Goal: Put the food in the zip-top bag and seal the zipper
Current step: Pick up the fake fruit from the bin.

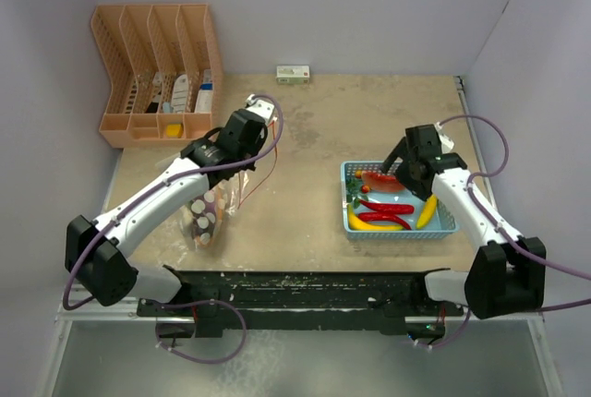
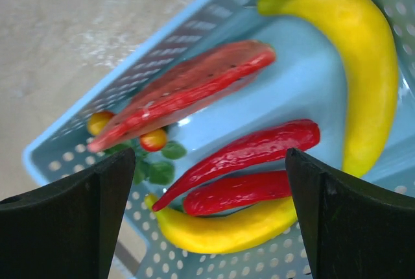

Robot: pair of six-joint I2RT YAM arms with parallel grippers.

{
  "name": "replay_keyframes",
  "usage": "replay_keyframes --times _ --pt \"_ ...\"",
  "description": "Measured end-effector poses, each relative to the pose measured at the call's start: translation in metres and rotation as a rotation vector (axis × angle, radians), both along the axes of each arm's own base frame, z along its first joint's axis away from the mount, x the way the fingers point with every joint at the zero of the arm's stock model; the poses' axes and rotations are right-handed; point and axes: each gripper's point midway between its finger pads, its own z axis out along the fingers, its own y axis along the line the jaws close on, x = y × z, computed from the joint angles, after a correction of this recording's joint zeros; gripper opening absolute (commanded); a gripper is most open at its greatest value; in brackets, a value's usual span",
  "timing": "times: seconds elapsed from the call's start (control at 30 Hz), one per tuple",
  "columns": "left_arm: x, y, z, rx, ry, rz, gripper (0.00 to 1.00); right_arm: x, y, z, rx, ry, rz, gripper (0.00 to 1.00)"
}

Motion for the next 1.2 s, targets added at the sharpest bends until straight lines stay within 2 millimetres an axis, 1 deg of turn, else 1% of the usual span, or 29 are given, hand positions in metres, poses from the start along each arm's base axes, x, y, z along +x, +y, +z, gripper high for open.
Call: replay_keyframes --times 0.07,0.13,0.17,0.37,0.47,0.63,0.77,0.87,0.97,1.0,1.03,1.07,1.1,1.2 --pt "0.000 0.000 0.001 -0.003 -0.004 -0.002 0.00 -0.007 -0.010 -0.020 0.029 0.058 -0.048 1.00" --pt "0.000 -0.001 0.001 -0.002 -0.003 -0.006 0.00 -0.010 -0.012 -0.028 0.049 0.082 -0.071 1.00" --pt "0.000 -0.001 0.001 -0.001 -0.003 -0.009 0.00 -0.009 -0.016 -0.029 0.058 0.083 -0.092 1.00" --pt "-0.002 0.000 0.000 -0.001 -0.001 -0.015 0.00 0.005 -0.022 -0.023 0.082 0.021 -0.144 0.99" --pt "-0.003 0.000 0.002 -0.005 -0.007 -0.016 0.00 0.012 -0.024 -0.026 0.083 0.009 -0.165 0.97" --pt "-0.004 0.000 0.004 -0.013 -0.009 -0.021 0.00 0.016 -0.025 -0.043 0.088 0.033 -0.203 0.92" --pt "-0.004 0.000 0.004 -0.009 -0.008 -0.025 0.00 0.008 -0.027 -0.058 0.092 0.053 -0.235 0.91" --pt "-0.004 0.000 0.004 -0.007 -0.008 -0.027 0.00 0.005 -0.028 -0.063 0.096 0.055 -0.253 0.91" --pt "-0.004 0.000 0.004 -0.003 -0.007 -0.034 0.00 0.010 -0.029 -0.064 0.096 0.041 -0.268 0.89" --pt "-0.004 0.000 0.004 -0.003 -0.007 -0.035 0.00 0.011 -0.030 -0.065 0.092 0.040 -0.273 0.84" --pt "-0.004 0.000 0.004 -0.002 -0.007 -0.037 0.00 0.012 -0.031 -0.068 0.084 0.042 -0.280 0.71" --pt "-0.004 -0.001 0.003 -0.002 -0.007 -0.039 0.00 0.013 -0.032 -0.070 0.083 0.045 -0.283 0.56" --pt "-0.004 -0.001 0.003 -0.001 -0.007 -0.041 0.00 0.015 -0.032 -0.073 0.078 0.047 -0.287 0.44" --pt "-0.005 -0.001 0.003 0.000 -0.005 -0.043 0.00 0.018 -0.035 -0.081 0.064 0.052 -0.300 0.22"
